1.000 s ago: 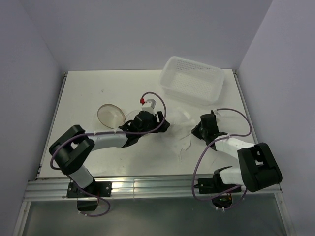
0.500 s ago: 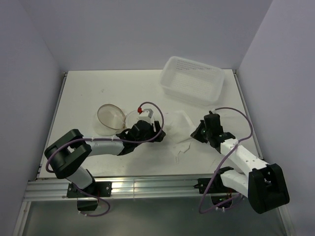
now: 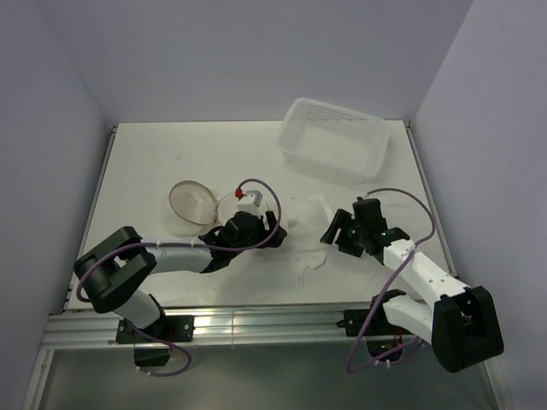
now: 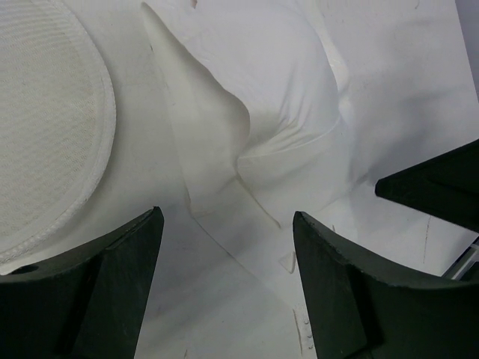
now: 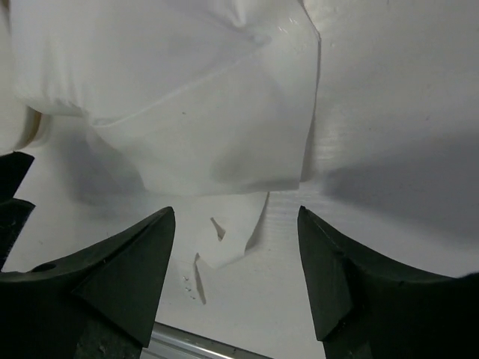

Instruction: Place the bra in the laundry bag and zip it closed

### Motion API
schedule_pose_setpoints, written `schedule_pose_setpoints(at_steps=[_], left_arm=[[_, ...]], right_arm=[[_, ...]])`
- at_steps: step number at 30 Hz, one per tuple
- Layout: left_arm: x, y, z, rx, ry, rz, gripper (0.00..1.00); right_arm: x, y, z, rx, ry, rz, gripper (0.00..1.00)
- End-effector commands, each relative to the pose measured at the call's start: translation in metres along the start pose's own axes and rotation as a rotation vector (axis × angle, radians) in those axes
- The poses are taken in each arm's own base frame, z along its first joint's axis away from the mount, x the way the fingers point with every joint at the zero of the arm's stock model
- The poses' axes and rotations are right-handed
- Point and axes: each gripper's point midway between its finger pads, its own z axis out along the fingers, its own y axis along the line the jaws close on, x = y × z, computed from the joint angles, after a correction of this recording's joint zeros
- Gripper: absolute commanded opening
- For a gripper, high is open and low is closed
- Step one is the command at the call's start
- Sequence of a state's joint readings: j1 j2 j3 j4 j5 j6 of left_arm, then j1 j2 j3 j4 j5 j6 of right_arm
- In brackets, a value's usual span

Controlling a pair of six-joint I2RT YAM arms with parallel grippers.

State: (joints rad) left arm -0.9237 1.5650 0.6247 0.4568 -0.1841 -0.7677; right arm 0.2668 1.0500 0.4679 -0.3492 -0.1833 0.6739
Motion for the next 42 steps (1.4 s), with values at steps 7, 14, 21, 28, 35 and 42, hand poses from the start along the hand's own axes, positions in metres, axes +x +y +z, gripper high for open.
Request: schedule_pose_setpoints(at_steps=[7,14,21,28,35,42], left_arm=[[-0.036,-0.016,-0.012,0.004,-0.090,0.010,0.81],[-0.056,-0.024,-0.005,-0.030,-0.099,0.054,0.86],[-0.065,-0.023,0.017,-0.043,-0.057,0.034,0.90],[-0.090,-0.001,0.058,-0.124,-0.029,0.046,0.92],[-0.106,0.010,0.095,-0.116,0.027,0.069,0.84],[-0.089,0.008,0.123,-0.063,0.176,0.092,0.82]], right_arm=[[-0.075,0.023,-0.012,-0.054,-0.284,-0.063,0.80],[-0.095,0.019,0.020,-0.141,-0.350,0.041,0.83],[-0.093,0.027,0.058,-0.187,-0.248,0.064,0.82],[-0.085,0.012,0.057,-0.148,-0.274,0.123,0.56],[-0.079,0.000,0.049,-0.097,-0.286,0.113,0.42],[-0.082,0.005,0.043,-0.119,-0.304,0.098,0.45]])
